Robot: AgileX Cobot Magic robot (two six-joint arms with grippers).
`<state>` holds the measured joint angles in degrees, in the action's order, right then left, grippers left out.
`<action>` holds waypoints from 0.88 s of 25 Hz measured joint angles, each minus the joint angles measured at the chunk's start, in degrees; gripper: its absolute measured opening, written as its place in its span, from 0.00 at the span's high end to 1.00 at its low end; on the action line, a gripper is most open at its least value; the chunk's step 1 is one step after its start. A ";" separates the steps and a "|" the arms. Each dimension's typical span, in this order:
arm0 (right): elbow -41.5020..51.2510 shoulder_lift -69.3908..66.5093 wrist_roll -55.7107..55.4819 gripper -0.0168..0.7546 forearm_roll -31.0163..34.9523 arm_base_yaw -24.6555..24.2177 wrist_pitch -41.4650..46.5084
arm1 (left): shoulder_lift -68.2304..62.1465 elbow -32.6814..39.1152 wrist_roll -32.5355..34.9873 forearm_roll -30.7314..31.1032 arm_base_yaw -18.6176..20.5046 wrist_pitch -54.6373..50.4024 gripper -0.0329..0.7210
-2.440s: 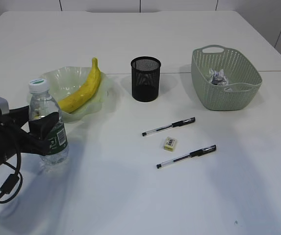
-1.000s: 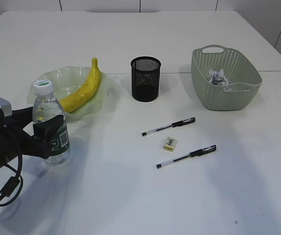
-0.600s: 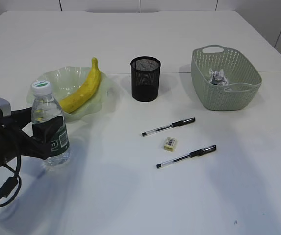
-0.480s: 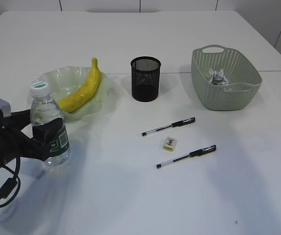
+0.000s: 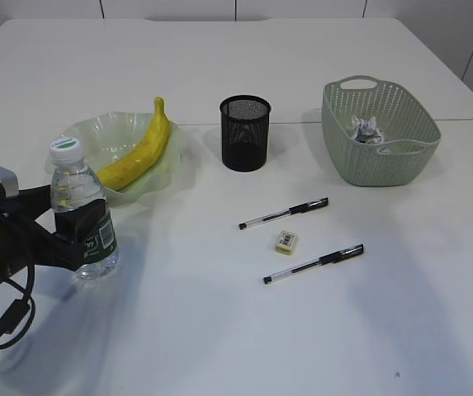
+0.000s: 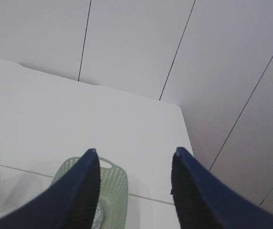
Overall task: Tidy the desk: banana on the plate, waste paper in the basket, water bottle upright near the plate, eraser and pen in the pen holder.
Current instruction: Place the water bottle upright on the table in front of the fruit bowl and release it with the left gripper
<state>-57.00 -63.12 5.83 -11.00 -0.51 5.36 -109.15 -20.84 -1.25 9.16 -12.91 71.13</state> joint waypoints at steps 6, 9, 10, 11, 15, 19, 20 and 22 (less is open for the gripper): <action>0.00 0.00 0.00 0.50 0.00 0.00 0.00 | 0.51 0.07 0.00 -0.38 0.00 -0.46 0.29; 0.00 0.00 0.00 0.50 0.00 0.00 0.00 | 0.51 0.12 -0.10 -0.42 0.00 -1.66 0.26; 0.00 0.00 0.00 0.50 0.00 0.00 0.00 | 0.51 0.21 -0.10 -0.52 0.00 -1.96 0.26; 0.00 0.00 0.00 0.50 0.00 0.00 0.00 | 0.51 0.21 -0.10 -0.65 0.00 -2.23 0.26; 0.00 0.00 0.00 0.50 -0.04 0.00 0.00 | 0.51 0.21 -0.22 -1.63 0.00 -2.39 0.26; 0.00 0.00 0.00 0.50 -0.13 0.00 0.00 | 0.51 0.21 -0.22 -2.09 0.00 -2.52 0.26; 0.00 0.00 0.00 0.50 -0.13 0.00 0.00 | 0.51 0.21 -0.22 -2.09 0.00 -2.52 0.26; 0.00 0.00 0.00 0.50 -0.13 0.00 0.00 | 0.51 0.21 -0.22 -2.09 0.00 -2.61 0.26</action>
<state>-57.00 -63.12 5.83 -11.13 -0.51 5.36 -108.64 -20.63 -1.47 7.07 -12.91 68.53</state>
